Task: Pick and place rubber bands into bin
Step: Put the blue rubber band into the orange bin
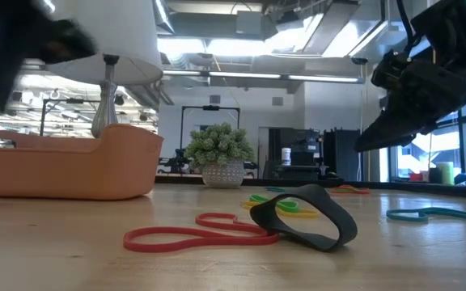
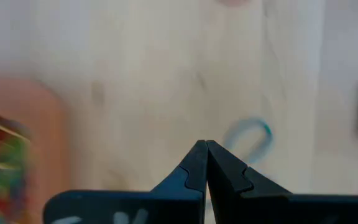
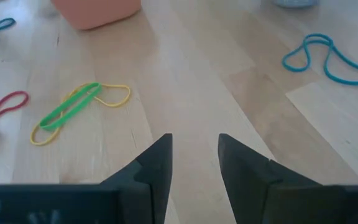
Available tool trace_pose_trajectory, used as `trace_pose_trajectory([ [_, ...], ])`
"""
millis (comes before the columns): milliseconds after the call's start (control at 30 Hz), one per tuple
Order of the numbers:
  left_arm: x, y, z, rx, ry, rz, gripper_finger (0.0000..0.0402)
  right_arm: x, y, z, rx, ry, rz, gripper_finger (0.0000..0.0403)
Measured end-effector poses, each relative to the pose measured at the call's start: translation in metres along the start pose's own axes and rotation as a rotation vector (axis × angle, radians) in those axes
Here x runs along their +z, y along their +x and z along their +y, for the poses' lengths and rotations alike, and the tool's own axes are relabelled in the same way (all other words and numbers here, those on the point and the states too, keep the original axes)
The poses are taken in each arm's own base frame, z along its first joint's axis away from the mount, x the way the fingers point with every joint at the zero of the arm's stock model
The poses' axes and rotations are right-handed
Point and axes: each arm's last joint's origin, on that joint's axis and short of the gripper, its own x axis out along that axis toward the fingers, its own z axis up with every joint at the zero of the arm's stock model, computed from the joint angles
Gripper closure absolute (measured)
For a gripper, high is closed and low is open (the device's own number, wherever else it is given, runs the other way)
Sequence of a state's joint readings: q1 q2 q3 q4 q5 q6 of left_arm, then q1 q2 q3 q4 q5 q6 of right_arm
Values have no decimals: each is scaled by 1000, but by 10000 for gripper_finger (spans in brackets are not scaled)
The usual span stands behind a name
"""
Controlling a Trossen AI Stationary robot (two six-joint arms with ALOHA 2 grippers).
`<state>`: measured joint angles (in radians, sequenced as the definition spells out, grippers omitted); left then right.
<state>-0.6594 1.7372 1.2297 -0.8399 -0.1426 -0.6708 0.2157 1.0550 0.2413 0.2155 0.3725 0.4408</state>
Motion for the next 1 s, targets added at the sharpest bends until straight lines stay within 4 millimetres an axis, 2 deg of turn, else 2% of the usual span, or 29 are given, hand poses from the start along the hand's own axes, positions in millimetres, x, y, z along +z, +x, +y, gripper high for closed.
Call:
trace_pose_trajectory([
  [133, -11, 14, -15, -16, -38, 71, 388, 1, 0, 0, 2, -2, -5, 270],
  [267, -17, 25, -24, 5, -31, 95, 360, 1, 0, 0, 1, -11, -6, 270],
  [533, -22, 47, -28, 48, -81, 152, 296, 2, 0, 0, 4, -37, -20, 270],
  [700, -23, 58, -31, 21, -75, 188, 281, 2, 0, 0, 4, -46, -19, 270],
  [800, -23, 66, -33, 24, -59, 199, 289, 2, 0, 0, 4, -47, -19, 270],
  [867, -24, 70, -34, 26, -38, 212, 307, 2, 0, 0, 4, -46, -21, 270],
  [1000, -24, 73, -34, 7, -15, 242, 381, 2, 0, 0, 5, -46, -21, 270],
])
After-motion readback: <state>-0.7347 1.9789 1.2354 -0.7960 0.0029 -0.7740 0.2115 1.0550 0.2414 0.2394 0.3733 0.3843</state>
